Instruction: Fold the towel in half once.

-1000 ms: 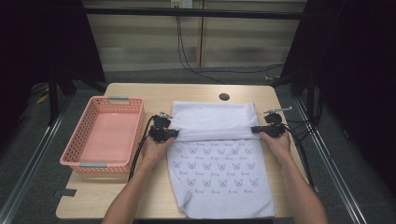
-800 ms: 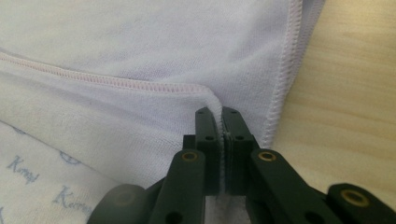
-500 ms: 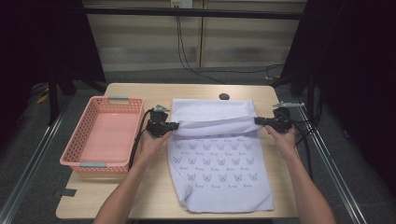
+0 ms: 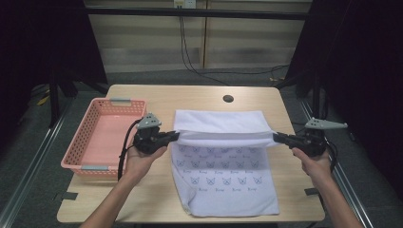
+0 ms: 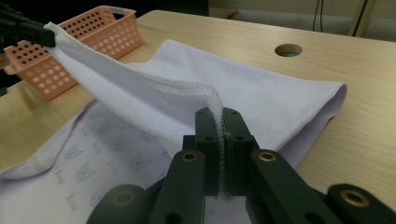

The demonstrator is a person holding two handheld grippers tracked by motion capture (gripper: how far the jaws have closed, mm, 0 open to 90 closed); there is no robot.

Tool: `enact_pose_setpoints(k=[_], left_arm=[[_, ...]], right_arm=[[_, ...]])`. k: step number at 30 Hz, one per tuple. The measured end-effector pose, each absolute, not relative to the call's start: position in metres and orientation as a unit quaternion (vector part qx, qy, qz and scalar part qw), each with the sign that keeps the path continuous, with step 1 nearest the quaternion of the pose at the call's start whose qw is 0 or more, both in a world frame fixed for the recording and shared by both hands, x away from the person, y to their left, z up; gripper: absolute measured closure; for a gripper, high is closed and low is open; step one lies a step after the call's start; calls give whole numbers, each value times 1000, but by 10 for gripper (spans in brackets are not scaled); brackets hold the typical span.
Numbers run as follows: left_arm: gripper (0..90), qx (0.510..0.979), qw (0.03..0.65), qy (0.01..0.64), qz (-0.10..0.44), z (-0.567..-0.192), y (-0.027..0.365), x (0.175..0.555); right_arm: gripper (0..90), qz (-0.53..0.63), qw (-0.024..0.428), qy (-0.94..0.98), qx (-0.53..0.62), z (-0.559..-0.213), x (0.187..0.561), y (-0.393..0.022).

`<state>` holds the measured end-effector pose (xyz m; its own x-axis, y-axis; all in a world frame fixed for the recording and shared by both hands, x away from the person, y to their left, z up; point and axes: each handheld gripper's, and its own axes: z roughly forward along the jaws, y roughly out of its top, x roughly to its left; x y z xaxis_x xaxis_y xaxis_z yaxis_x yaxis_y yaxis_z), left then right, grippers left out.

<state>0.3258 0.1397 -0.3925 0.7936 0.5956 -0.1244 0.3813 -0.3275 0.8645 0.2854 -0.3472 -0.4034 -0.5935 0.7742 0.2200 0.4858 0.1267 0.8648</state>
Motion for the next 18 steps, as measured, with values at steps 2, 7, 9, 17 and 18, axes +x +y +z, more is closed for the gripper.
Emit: enact_pose_setpoints(k=[2,7,9,17,18], left_arm=[[866,800,510,301,100,-385,146,312],[860,809,506,287,82,-394,154,283],[853,825,483,283,74,-415,155,271],[824,867,420,267,5,-476,159,248],[818,866,427,260,-3,-474,160,246]], right_arm=[[874,507,143,743,413,-397,269,-347],[873,510,138,752,394,-397,231,-342],[872,500,127,760,397,-412,219,-340],[834,413,36,823,388,-473,198,-330],[836,415,36,822,389,-472,195,-331]])
